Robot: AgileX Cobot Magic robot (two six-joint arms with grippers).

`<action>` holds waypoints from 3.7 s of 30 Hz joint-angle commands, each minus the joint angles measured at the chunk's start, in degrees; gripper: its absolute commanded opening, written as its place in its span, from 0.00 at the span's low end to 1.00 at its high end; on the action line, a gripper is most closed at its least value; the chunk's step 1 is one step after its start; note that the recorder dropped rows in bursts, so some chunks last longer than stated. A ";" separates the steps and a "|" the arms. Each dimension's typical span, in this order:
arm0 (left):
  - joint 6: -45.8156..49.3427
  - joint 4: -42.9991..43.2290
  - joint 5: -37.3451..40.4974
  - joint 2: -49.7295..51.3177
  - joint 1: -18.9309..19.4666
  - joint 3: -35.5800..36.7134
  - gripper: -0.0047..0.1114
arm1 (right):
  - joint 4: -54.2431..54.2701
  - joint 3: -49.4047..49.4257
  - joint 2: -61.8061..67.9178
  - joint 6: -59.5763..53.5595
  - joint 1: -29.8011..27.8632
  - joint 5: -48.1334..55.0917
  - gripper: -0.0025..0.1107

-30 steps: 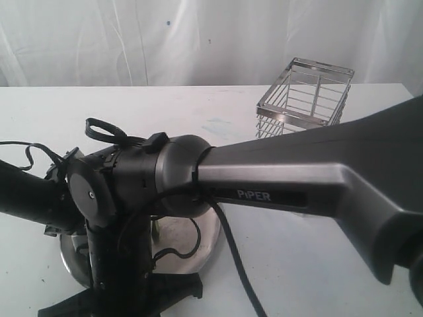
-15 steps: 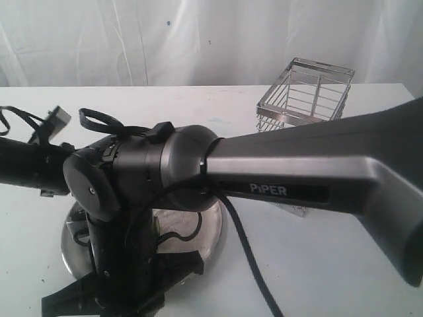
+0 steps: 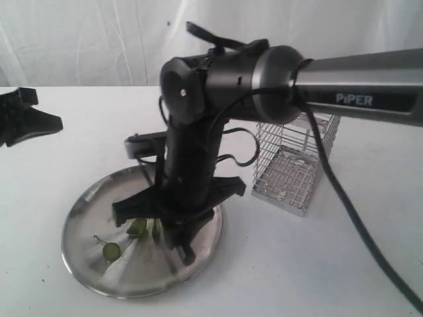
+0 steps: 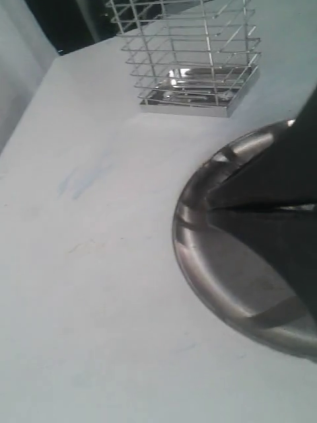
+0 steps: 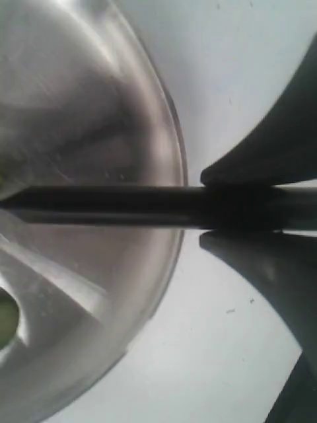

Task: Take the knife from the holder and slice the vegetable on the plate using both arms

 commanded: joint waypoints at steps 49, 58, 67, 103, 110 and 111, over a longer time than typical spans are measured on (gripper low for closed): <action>37.31 -20.43 -49.30 -16.22 -5.14 2.15 0.04 | -19.94 -3.81 -19.81 -7.72 -65.24 -5.84 0.02; 22.97 -20.43 -36.36 -31.93 -5.14 -4.78 0.04 | -5.22 -1.54 -32.39 -13.01 -68.98 -21.32 0.02; 18.75 -20.43 -39.28 -45.39 -5.65 -5.61 0.04 | -1.37 10.13 -50.41 -21.48 -66.04 -41.37 0.02; 35.64 -20.43 -97.88 -61.54 -16.58 14.19 0.04 | 7.86 42.19 -90.44 -32.10 -52.76 -37.76 0.02; 35.64 -20.43 -97.88 -61.54 -16.58 14.19 0.04 | 7.08 42.19 -99.37 -37.50 -52.76 -47.56 0.02; 35.64 -20.43 -97.88 -61.54 -16.58 14.19 0.04 | 6.12 42.19 -100.62 -37.95 -52.76 -49.04 0.02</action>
